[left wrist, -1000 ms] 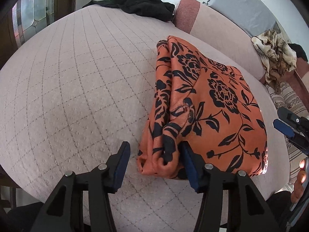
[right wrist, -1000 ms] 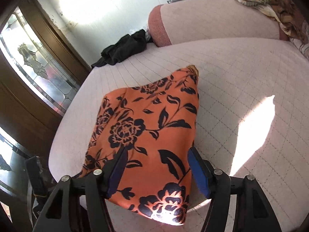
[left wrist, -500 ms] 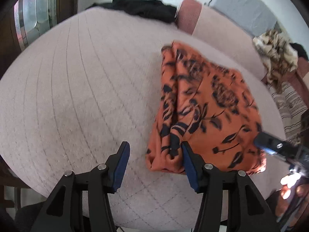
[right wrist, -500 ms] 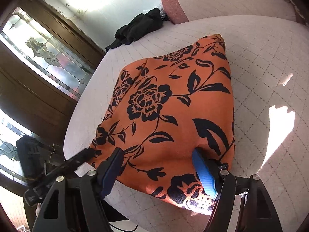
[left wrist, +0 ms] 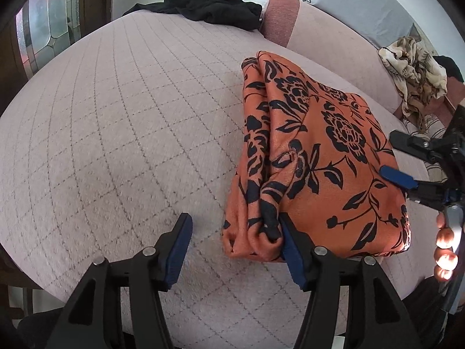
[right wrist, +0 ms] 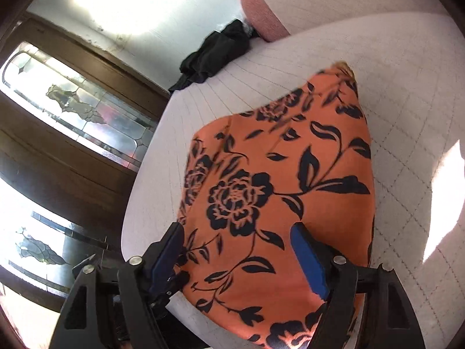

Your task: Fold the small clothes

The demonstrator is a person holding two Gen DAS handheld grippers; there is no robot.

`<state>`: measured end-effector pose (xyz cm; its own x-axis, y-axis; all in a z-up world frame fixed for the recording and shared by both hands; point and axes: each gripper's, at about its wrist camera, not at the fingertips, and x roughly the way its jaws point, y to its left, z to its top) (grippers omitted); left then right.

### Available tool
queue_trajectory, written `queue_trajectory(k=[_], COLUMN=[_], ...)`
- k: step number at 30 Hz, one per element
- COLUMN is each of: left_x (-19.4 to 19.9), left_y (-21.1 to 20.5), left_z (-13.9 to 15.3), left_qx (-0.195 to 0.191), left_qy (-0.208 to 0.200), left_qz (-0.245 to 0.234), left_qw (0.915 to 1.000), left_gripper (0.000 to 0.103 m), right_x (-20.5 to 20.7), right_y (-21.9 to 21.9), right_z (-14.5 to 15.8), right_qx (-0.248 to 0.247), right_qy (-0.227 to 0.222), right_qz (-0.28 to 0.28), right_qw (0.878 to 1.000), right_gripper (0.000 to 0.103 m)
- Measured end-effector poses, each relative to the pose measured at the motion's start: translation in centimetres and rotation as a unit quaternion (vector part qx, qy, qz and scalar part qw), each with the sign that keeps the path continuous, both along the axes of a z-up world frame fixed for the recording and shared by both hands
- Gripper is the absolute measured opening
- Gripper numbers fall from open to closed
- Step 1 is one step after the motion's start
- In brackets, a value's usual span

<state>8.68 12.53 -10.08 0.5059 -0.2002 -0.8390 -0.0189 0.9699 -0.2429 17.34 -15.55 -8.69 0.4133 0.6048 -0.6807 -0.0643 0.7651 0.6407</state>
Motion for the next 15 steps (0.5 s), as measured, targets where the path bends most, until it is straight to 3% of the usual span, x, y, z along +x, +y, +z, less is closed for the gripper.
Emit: queue_trajectory(k=[1, 6, 8, 11, 15], left_x=[0.3, 0.1, 0.2, 0.2, 0.4], left_y=[-0.2, -0.1, 0.0, 0.1, 1.5], left_z=[-0.2, -0.1, -0.1, 0.2, 2.8], left_qx=[0.001, 0.0, -0.001, -0.007, -0.039], left_qy=[-0.001, -0.002, -0.002, -0.002, -0.034], left_qz=[0.0, 0.0, 0.001, 0.001, 0.025], left_qw=[1.0, 1.0, 1.0, 1.0, 0.9983], left_gripper=[0.062, 0.063, 0.064, 0.065, 0.065], right_x=[0.2, 1.9, 3.4, 5.1, 1.5], right_y=[-0.2, 0.3, 0.0, -0.8, -1.8], right_z=[-0.8, 2.1, 1.9, -1.8, 1.4], right_qx=[0.009, 0.028, 0.02, 0.025, 0.034], right_qy=[0.018, -0.018, -0.019, 0.045, -0.025], right_qz=[-0.008, 0.003, -0.007, -0.029, -0.039], right_qw=[1.0, 0.999, 1.0, 0.998, 0.998], right_gripper=[0.079, 0.079, 0.081, 0.084, 0.083])
